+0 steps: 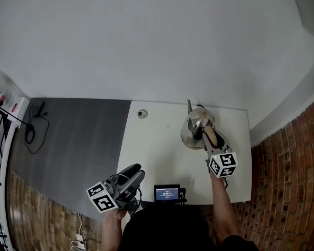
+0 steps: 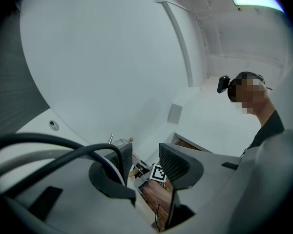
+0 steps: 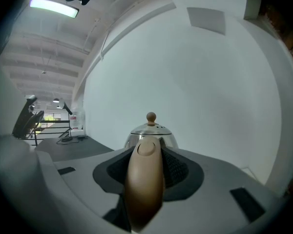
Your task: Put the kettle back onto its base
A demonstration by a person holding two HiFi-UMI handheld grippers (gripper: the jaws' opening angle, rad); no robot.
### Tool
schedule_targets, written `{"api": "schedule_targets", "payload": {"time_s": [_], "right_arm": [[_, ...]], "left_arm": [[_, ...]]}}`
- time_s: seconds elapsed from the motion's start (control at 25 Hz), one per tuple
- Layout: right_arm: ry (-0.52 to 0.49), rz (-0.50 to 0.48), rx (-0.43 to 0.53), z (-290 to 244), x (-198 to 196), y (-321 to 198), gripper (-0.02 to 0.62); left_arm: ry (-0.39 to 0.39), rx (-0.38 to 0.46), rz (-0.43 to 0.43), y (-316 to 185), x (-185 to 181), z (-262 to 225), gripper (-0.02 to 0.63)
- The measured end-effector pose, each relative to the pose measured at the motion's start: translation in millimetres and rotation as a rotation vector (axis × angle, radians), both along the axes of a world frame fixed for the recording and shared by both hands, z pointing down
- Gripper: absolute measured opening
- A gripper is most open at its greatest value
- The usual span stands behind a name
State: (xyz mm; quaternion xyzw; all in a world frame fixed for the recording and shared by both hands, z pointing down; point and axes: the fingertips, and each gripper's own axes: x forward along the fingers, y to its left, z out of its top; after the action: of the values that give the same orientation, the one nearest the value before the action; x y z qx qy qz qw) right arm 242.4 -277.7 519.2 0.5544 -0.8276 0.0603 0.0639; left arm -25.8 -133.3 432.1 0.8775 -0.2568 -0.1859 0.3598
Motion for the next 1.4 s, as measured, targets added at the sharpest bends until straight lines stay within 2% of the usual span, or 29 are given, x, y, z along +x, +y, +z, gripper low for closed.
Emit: {"api": "schedule_targets", "payload": {"time_s": [0.36, 0.64, 1.4], "right_arm": [[-0.023, 0.115, 0.012, -4.1, 67.7, -11.0, 0.156], [-0.042, 0.164, 0.004, 0.9, 98.8, -24.6, 0.156], [-0.07, 0.138, -0.059, 35.2, 87.6, -71.8, 0.156]], "left_arm": [[-0.008, -0.002, 0.005, 0.1, 15.0, 0.8, 0.17], [-0.016, -0.005, -0.005, -1.2, 22.3, 1.5, 0.17], [-0.033, -0.015, -0.084, -7.6, 15.4, 3.3, 0.17]]}}
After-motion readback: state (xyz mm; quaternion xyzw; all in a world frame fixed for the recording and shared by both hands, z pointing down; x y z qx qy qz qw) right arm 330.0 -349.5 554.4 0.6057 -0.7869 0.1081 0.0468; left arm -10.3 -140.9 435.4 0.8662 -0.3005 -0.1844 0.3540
